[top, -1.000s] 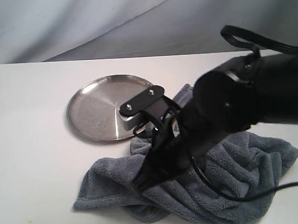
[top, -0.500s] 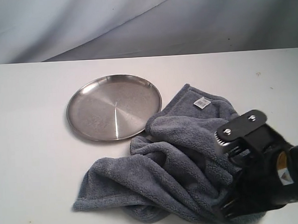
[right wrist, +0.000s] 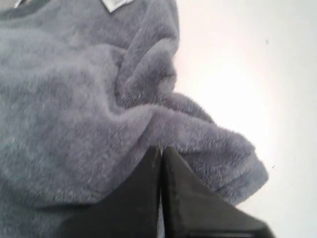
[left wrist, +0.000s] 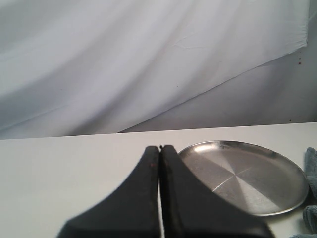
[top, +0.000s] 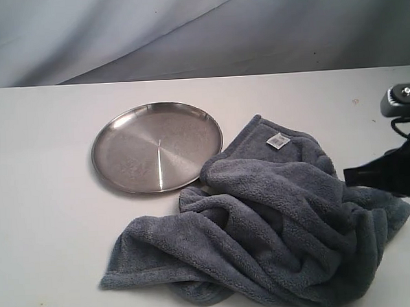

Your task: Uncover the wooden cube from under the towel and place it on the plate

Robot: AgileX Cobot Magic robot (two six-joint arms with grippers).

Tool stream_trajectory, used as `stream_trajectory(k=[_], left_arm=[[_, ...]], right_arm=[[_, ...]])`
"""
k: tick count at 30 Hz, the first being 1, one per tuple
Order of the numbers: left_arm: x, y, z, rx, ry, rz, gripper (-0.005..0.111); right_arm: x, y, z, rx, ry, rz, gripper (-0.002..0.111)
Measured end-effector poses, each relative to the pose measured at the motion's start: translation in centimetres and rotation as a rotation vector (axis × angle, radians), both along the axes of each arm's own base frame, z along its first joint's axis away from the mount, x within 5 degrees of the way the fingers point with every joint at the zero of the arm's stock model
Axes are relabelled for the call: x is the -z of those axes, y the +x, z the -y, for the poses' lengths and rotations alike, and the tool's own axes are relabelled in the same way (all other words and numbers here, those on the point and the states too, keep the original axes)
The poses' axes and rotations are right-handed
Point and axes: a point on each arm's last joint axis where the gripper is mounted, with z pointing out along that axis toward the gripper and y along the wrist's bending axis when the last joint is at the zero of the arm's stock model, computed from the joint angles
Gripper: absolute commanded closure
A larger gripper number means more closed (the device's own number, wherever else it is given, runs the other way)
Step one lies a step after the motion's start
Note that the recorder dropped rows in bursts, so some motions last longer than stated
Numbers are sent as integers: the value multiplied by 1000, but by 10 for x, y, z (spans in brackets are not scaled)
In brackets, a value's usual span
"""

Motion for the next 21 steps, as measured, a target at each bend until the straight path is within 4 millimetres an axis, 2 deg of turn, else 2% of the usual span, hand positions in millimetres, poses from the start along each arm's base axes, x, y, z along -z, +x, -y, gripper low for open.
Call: stream_trajectory(k=[5,11,16,19,21], left_arm=[[0,0,0,0,0,0,107],[0,0,0,0,0,0,107],[0,0,0,0,0,0,107],[0,0,0,0,0,0,107],[0,0,0,0,0,0,107]], right_arm=[[-10,29,-10,-12,-4,30,108],[-6,57,-40,-130,-44,27,108],[2,62,-73,-261,-38,4,108],[3,53,-98,-397,-37,-47,108],[1,46,-106,-452,-36,-81,108]])
